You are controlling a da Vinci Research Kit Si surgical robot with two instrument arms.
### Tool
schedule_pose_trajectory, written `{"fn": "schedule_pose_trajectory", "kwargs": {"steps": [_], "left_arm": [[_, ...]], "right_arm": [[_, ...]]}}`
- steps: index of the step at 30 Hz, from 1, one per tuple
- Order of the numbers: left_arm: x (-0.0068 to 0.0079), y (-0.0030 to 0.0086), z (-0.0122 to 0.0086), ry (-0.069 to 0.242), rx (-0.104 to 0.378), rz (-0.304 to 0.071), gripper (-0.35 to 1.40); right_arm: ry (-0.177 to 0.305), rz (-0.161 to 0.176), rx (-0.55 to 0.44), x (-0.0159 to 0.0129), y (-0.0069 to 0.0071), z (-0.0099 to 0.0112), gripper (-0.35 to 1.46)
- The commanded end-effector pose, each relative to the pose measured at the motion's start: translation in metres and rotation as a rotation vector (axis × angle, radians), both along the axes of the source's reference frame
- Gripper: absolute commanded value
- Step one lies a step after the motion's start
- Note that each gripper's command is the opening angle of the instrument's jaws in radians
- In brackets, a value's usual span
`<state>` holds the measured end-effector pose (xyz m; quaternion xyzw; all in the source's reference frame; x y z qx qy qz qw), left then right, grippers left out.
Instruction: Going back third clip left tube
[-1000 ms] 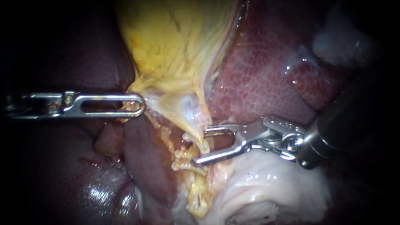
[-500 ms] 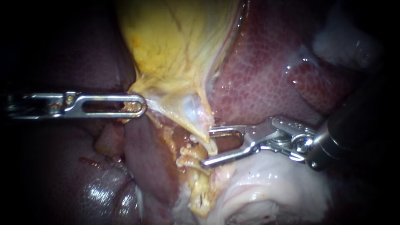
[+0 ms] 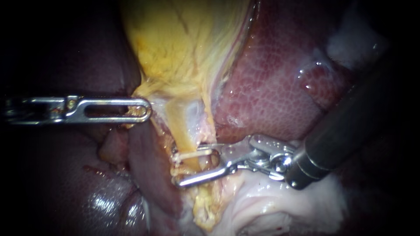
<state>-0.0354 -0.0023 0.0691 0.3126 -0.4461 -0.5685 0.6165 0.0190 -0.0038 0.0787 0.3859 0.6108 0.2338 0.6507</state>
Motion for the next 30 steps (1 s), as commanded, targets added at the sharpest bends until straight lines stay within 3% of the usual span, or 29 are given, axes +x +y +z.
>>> {"fn": "schedule_pose_trajectory", "kwargs": {"steps": [1, 7, 13, 23, 30], "left_arm": [[0.0000, 0.0000, 0.0000, 0.000, 0.000, 0.000, -0.35], [0.0000, 0.0000, 0.0000, 0.000, 0.000, 0.000, -0.35], [0.0000, -0.0001, -0.0001, 0.000, 0.000, 0.000, -0.35], [0.0001, 0.0000, -0.0001, 0.000, 0.000, 0.000, -0.35], [0.0001, 0.0000, -0.0001, 0.000, 0.000, 0.000, -0.35]], "right_arm": [[-0.004, 0.008, -0.009, -0.0004, 0.0004, 0.0001, 0.60], [-0.016, 0.032, -0.036, -0.0013, 0.0015, 0.0009, 0.60], [-0.011, 0.027, -0.039, -0.0032, 0.0016, 0.0006, 0.60], [0.007, 0.022, -0.080, -0.0098, 0.0042, -0.0042, 0.60], [-0.005, 0.022, -0.111, -0.0128, 0.0062, -0.0074, 0.60]]}}
